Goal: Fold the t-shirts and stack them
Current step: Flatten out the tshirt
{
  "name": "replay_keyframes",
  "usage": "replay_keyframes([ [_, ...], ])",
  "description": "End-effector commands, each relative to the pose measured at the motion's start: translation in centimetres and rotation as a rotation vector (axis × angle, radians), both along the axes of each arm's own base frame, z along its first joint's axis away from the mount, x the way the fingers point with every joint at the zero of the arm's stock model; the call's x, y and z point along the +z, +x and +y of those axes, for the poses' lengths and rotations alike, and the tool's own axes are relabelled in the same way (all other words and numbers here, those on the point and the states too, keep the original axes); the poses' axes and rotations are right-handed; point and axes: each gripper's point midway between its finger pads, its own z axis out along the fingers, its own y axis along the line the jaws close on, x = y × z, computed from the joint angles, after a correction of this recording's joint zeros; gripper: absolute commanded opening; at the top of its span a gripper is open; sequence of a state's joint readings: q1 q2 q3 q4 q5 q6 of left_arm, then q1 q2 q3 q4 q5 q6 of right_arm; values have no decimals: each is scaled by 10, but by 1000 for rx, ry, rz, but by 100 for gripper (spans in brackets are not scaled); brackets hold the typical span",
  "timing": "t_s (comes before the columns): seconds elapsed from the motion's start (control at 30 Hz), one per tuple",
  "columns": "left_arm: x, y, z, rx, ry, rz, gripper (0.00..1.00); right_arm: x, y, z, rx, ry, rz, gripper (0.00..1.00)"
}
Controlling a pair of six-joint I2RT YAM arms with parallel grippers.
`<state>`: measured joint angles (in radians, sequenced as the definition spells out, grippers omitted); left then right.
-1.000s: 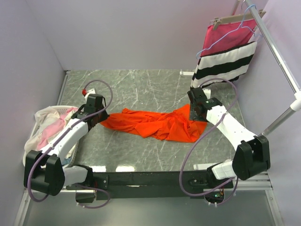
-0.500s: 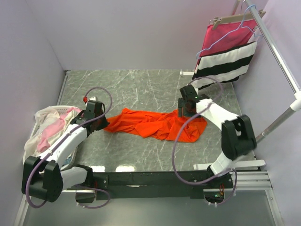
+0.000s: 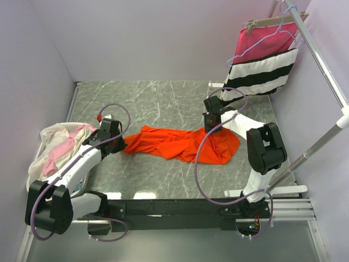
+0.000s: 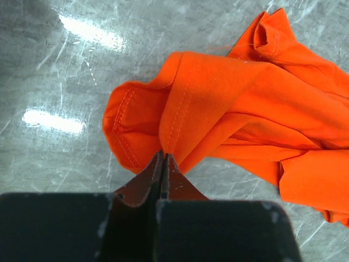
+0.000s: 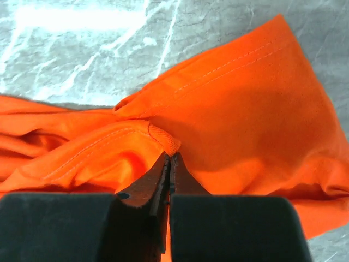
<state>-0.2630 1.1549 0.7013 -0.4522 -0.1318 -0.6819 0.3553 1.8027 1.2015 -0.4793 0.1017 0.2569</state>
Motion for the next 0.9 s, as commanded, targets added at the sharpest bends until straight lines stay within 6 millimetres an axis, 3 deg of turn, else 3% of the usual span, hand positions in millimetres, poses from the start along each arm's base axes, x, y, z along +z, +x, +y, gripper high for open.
replay_keyframes([
  [0.0, 19, 14, 0, 14, -2, -57, 1, 60, 10, 2, 7, 58, -184, 0],
  [0.07, 40, 24, 4, 20, 25, -101, 1, 90, 11, -3, -8, 66, -262, 0],
  [0.1, 50, 28, 7, 19, 45, -122, 1, 125, 13, -7, -23, 74, -349, 0],
  [0.13, 73, 39, 8, 25, 50, -173, 1, 143, 13, -10, -27, 75, -392, 0],
  [0.17, 84, 44, 13, 44, 76, -197, 1, 161, 14, -13, -38, 72, -436, 0],
  [0.2, 90, 48, 15, 46, 93, -202, 1, 192, 15, -16, -49, 81, -495, 0],
  [0.23, 111, 57, 17, 49, 106, -246, 1, 205, 16, -21, -58, 65, -519, 0],
  [0.3, 121, 63, 23, 65, 135, -258, 1, 230, 18, -26, -74, 50, -540, 0],
  [0.33, 132, 67, 23, 68, 135, -282, 1, 235, 19, -27, -76, 38, -545, 0],
  [0.47, 143, 70, 26, 84, 140, -308, 1, 242, 25, -29, -82, 21, -548, 0],
  [0.67, 163, 60, 60, 177, 208, -335, 1, 251, 23, -20, -54, 72, -559, 0],
  [0.77, 169, 47, 59, 140, 190, -309, 1, 249, 1, -7, 10, 142, -497, 0],
  [0.87, 168, 29, 45, 89, 108, -297, 1, 223, -46, 11, 72, 215, -356, 0],
])
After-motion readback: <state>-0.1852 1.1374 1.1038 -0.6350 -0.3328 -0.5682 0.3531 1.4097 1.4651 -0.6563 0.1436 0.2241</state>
